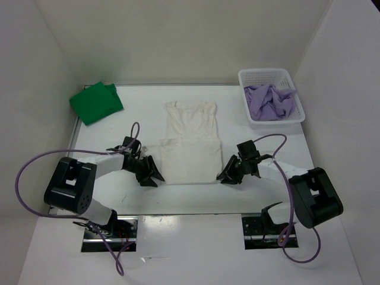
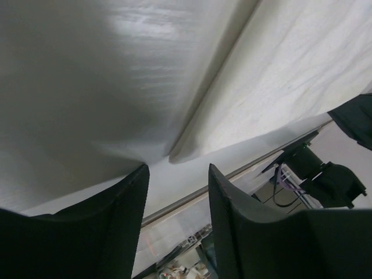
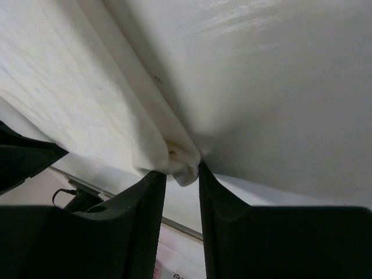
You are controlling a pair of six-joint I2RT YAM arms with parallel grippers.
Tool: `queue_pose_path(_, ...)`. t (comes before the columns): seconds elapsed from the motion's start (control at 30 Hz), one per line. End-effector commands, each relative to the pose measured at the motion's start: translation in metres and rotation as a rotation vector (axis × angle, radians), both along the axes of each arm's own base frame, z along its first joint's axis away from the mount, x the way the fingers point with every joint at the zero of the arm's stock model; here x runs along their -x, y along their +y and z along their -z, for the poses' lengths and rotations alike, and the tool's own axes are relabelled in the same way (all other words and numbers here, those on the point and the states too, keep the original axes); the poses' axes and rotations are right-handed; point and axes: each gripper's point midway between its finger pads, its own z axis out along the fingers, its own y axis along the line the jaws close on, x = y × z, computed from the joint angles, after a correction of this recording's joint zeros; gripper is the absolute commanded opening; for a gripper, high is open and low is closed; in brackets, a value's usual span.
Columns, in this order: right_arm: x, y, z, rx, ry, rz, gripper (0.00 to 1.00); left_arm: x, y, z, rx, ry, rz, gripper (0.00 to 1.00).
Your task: Fold and stack the t-shirts
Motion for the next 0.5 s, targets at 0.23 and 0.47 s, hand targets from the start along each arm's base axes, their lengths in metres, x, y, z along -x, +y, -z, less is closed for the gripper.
queue_pose_path(0.23,-0.004,-0.004,0.007,0.034,-0.029,0.012,0.09,-0.01,-0.007,0.015,-0.049,-0.023,0.026,0.24)
queue_pose_path(0.47,0.017,0.003,-0.011,0.022,-0.01,-0.026,0.0,-0.013,-0.001,0.007,-0.089,-0.046,0.04,0.0)
